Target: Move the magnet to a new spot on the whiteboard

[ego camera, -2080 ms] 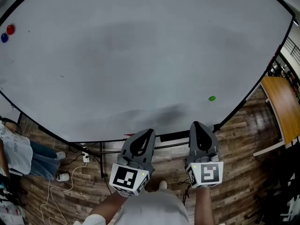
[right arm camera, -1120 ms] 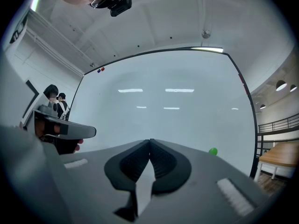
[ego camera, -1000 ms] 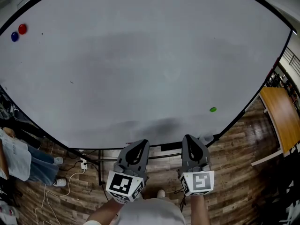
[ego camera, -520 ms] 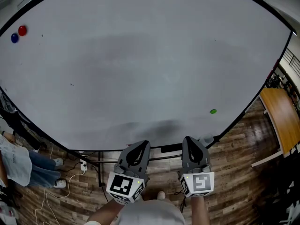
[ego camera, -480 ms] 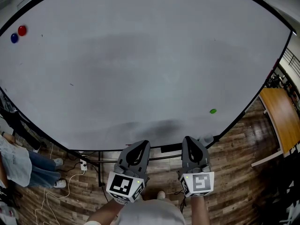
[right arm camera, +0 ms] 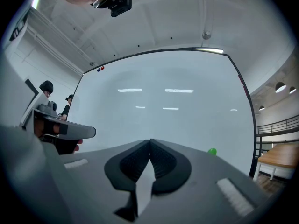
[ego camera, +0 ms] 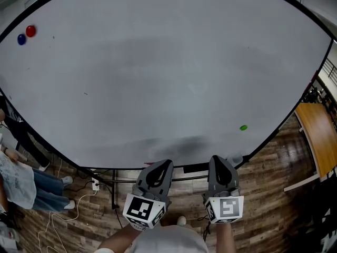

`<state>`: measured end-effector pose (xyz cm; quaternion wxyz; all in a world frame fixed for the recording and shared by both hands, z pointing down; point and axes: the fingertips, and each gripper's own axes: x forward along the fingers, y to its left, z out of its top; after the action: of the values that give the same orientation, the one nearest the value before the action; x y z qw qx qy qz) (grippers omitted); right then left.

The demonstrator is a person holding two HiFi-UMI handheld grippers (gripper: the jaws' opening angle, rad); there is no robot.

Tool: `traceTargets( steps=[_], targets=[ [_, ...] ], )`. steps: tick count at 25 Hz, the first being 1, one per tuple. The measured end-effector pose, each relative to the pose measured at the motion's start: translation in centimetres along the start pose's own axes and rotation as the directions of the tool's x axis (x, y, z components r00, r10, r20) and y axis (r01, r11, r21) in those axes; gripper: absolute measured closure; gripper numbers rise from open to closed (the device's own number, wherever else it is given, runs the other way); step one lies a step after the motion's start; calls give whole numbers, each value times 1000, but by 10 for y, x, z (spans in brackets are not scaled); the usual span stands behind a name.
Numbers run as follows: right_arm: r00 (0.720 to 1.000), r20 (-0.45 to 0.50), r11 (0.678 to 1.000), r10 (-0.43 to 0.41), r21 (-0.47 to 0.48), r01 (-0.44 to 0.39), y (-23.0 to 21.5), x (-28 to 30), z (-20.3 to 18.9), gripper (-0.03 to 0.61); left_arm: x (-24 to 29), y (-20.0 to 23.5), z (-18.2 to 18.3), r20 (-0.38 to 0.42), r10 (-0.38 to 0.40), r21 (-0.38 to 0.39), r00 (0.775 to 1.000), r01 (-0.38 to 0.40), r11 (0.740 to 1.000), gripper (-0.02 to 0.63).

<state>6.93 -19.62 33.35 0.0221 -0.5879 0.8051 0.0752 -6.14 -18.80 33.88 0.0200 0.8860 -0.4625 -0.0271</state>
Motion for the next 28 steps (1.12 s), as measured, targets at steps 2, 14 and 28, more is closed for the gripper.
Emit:
traceTargets(
  steps=[2,14,28],
  targets=[
    [1000,-2,1000,2,0,-2,1,0,-1,568,0,0,-2,0,3,-4,1000,-3,1000,607],
    [1000,-8,1000,-1,5,1,4,-4,-5,568,0,-3,-2,-1,-7,-2,1000,7,1000,607],
    [1000,-3,1000,-5,0,5,-4,-7,1,568,6,-10,0,0,-8,-1,1000,8,1000,607]
  ],
)
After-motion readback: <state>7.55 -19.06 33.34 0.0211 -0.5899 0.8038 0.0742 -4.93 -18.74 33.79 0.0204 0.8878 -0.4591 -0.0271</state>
